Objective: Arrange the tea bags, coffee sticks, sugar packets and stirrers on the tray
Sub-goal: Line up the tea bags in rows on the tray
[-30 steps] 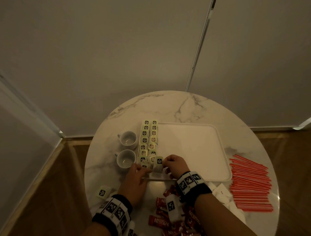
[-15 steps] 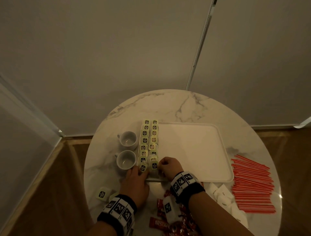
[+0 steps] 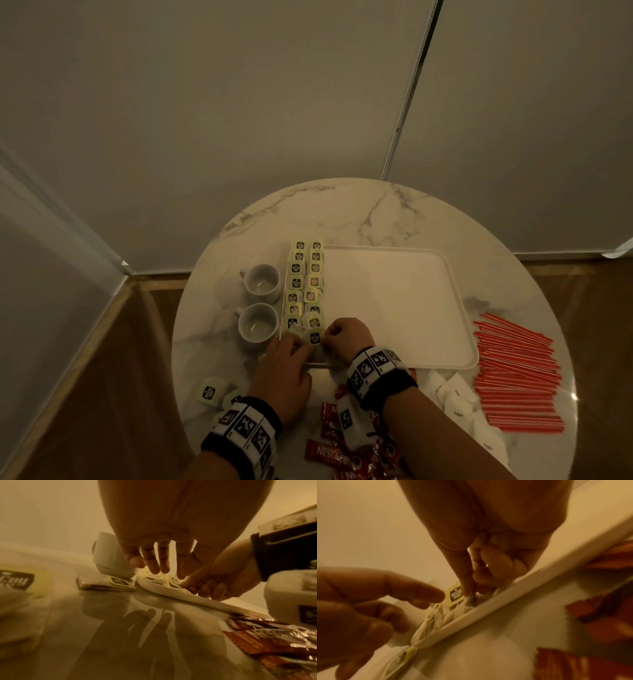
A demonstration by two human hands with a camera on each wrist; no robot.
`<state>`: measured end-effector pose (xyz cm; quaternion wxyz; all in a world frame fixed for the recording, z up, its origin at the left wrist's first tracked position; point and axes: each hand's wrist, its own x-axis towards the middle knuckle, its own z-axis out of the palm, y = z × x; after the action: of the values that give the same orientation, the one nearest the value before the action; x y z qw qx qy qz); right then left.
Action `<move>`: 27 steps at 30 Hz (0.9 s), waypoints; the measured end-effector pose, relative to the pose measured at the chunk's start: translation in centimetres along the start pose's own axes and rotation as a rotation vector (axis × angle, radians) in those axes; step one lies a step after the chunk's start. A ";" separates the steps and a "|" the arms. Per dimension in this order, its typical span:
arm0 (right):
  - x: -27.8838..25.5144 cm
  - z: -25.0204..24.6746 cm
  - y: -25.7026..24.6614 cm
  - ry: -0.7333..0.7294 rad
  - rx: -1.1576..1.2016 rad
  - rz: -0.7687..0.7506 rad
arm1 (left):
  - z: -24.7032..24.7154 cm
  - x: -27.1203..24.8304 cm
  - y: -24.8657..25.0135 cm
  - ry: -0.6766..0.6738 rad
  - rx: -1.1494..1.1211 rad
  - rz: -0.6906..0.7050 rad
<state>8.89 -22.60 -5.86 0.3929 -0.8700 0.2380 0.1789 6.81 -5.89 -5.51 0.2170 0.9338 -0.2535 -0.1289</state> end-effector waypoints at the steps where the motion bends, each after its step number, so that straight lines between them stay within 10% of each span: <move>1: 0.0 0.0 -0.1 0.014 -0.014 0.008 | 0.0 -0.1 0.0 -0.026 0.034 0.009; 27: 0.6 1.1 -4.5 0.037 -0.315 -0.289 | 0.1 -1.6 -1.3 0.026 0.018 -0.132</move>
<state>11.75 -19.30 -4.17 0.2691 -0.9490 0.0870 0.1396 5.96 -4.02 -6.05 0.2029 0.9521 -0.1896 -0.1283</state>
